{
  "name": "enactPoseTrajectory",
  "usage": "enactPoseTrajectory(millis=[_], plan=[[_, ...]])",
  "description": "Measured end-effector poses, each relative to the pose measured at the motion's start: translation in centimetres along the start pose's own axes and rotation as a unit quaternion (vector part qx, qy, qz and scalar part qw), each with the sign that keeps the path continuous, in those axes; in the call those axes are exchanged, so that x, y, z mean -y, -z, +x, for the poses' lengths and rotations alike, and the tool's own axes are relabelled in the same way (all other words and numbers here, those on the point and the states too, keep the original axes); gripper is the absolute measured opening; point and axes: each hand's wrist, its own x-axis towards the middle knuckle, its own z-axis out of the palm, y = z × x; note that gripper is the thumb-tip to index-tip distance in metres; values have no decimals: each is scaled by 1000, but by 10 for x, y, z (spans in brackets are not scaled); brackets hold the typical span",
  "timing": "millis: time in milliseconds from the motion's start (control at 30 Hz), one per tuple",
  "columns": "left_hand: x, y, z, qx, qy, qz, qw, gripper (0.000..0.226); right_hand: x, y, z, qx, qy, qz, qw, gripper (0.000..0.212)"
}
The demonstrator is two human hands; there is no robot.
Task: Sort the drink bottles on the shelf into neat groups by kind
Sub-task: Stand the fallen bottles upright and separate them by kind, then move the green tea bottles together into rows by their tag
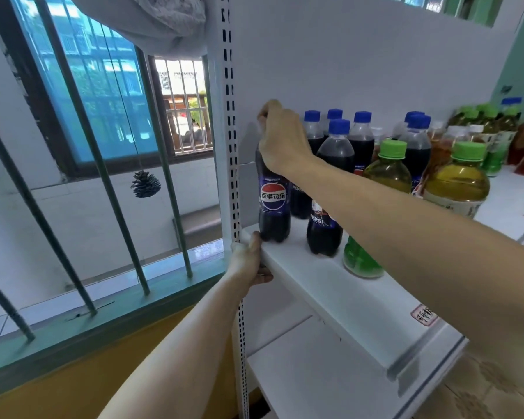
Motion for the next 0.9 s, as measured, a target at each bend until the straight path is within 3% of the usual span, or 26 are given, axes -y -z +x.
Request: enactPoseTrajectory(millis=[100, 367, 633, 767, 900], plan=[[-2, 0, -3, 2, 4, 5, 1000, 57, -5, -6, 1, -37, -31, 32, 998, 24], [-2, 0, -6, -20, -5, 43, 999, 58, -10, -16, -4, -98, -3, 9, 995, 17], [-6, 0, -19, -44, -16, 88, 995, 62, -3, 2, 1, 8, 11, -112, 994, 29], [-9, 6, -38, -106, -115, 284, 946, 55, 8, 14, -28, 27, 102, -160, 982, 47], [-7, 3, -79, -119, -207, 344, 908, 44, 1, 27, -98, 56, 123, 14, 991, 44]])
